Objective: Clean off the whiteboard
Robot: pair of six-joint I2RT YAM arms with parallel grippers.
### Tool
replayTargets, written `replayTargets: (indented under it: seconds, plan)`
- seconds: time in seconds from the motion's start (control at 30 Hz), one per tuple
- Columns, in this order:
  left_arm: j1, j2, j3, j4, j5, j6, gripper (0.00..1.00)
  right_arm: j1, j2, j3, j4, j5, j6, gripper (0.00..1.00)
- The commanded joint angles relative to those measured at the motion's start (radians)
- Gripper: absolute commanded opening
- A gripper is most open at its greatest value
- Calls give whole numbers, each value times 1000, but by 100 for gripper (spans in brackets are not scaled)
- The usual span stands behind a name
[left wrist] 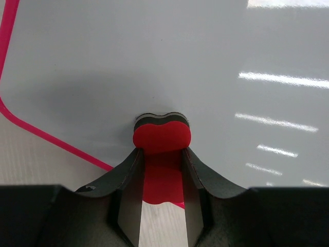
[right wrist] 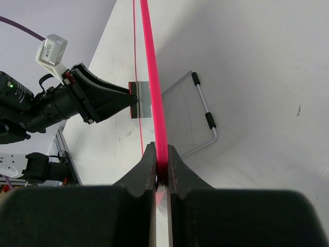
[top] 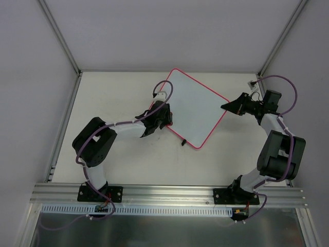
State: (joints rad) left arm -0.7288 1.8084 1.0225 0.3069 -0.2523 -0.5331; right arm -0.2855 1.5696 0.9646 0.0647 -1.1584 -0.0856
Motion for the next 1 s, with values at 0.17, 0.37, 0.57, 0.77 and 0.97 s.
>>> replayTargets:
  seconds: [0.17,0.37,0.57,0.77,0.97]
  plan:
    - [-144,109,76,-52,-1,103,0,22,-19,-29,23,100,-109,1]
    - [-244,138,152,-54,83,232,0,23,-11,-27,23,100,-109,0]
    - [-258,79,166,-61,44,258,0,22,-11,-27,23,108,-111,0]
    - [-238,-26,159,-103,-60,300,0,23,-13,-29,23,115,-111,0]
    - [-173,-156,104,-153,-142,308,0,23,-19,-36,21,123,-117,2]
